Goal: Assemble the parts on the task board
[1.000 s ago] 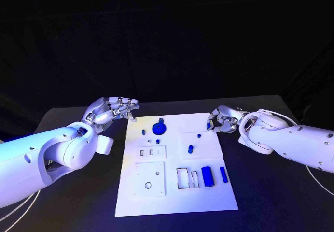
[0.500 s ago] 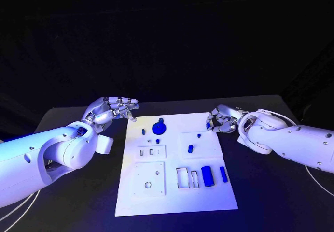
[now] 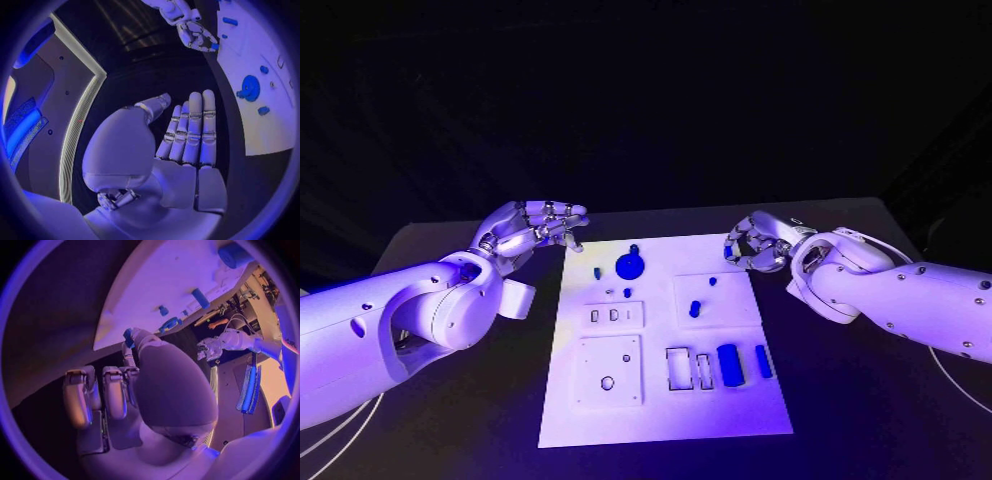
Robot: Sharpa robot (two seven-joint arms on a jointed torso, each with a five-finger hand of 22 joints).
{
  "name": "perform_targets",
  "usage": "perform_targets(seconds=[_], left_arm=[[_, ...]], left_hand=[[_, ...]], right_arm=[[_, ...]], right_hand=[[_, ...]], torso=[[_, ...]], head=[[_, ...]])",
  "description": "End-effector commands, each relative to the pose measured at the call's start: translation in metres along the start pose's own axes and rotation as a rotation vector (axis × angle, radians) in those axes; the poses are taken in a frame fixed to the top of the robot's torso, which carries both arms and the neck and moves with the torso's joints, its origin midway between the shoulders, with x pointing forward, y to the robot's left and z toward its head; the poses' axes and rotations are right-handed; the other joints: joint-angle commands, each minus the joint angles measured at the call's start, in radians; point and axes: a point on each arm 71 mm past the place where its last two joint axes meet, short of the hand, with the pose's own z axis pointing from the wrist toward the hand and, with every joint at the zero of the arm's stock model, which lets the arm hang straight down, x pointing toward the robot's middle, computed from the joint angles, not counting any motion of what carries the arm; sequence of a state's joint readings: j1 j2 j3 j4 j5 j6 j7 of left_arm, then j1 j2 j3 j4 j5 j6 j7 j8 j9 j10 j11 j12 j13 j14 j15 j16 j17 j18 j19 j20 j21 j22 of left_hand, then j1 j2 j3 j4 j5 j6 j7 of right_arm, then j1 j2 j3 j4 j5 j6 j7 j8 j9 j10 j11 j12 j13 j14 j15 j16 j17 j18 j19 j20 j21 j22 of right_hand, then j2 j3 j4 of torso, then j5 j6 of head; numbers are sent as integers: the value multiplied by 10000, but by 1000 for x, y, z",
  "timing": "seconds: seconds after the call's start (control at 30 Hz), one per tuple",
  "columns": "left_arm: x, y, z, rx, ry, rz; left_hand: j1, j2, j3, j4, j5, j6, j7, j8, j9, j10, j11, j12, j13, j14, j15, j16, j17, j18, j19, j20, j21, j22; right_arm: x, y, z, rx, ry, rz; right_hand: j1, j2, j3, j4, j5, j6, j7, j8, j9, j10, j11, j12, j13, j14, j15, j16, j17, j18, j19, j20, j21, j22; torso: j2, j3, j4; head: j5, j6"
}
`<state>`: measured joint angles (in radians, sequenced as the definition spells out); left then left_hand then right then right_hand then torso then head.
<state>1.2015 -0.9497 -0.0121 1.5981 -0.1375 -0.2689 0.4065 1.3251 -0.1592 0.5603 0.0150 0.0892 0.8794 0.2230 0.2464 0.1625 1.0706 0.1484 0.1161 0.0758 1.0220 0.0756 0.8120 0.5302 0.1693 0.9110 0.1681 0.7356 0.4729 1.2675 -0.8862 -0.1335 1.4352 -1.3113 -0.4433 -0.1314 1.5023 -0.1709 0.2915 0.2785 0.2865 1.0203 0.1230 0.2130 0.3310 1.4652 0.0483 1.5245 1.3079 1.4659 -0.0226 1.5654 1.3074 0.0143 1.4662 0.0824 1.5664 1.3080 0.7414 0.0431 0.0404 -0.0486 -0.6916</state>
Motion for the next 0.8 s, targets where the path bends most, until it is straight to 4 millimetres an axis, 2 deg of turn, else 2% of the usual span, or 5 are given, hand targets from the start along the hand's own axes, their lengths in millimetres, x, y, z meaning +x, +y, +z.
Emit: perform_targets(seconds=[0.03,0.2,0.5,0.67,0.8], left_arm=[[2,-1,1,75,196,-56],[1,-1,1,68,176,-47],[3,-1,2,56,210,-59],[4,-1,2,59,246,-72],[6,-1,2,55,287,-88]], left_hand=[[105,-8,70,-6,-40,-84,23,16,3,-8,63,38,-16,-67,27,58,-14,100,-80,2,51,9],[115,-4,78,-14,-37,-90,25,14,2,-13,65,37,-17,-70,28,61,-19,100,-91,4,65,20],[153,4,102,-49,-29,-96,28,15,2,-16,67,40,-16,-79,29,72,-35,103,-124,5,118,59],[166,8,111,-62,-27,-95,27,17,2,-16,67,42,-16,-81,29,76,-42,104,-136,6,141,76],[176,10,119,-72,-27,-94,27,19,3,-16,67,43,-16,-84,28,79,-47,105,-146,6,160,89]], right_arm=[[-6,8,-1,331,-503,87],[-4,30,-2,188,-368,325],[18,95,-4,-756,371,712],[33,126,-7,-1382,743,586],[45,141,-9,-1611,969,533]], right_hand=[[-70,130,70,28,-38,47,-1,47,17,726,-48,25,2284,1049,-92,54,2634,-143,1046,-72,44,2628],[-101,157,105,36,-23,39,-1,49,18,700,-53,-10,2257,1049,-86,54,2634,-143,1046,-72,44,2628],[-113,189,174,15,37,31,-6,58,23,702,-60,-9,2259,1049,-78,54,2634,-143,1046,-70,44,2628],[-104,199,210,-9,29,41,-13,72,30,712,-63,5,2270,1049,-80,54,2634,-143,1046,-70,44,2628],[-102,202,221,-17,16,45,-14,77,33,723,-65,19,2281,1049,-80,54,2634,-143,1046,-70,44,2628]], torso=[[-8,-5,-10],[-8,-2,-18],[19,19,19],[25,16,-5],[34,20,-3]], head=[[25,15],[51,21],[198,-37],[294,-106],[340,-171]])
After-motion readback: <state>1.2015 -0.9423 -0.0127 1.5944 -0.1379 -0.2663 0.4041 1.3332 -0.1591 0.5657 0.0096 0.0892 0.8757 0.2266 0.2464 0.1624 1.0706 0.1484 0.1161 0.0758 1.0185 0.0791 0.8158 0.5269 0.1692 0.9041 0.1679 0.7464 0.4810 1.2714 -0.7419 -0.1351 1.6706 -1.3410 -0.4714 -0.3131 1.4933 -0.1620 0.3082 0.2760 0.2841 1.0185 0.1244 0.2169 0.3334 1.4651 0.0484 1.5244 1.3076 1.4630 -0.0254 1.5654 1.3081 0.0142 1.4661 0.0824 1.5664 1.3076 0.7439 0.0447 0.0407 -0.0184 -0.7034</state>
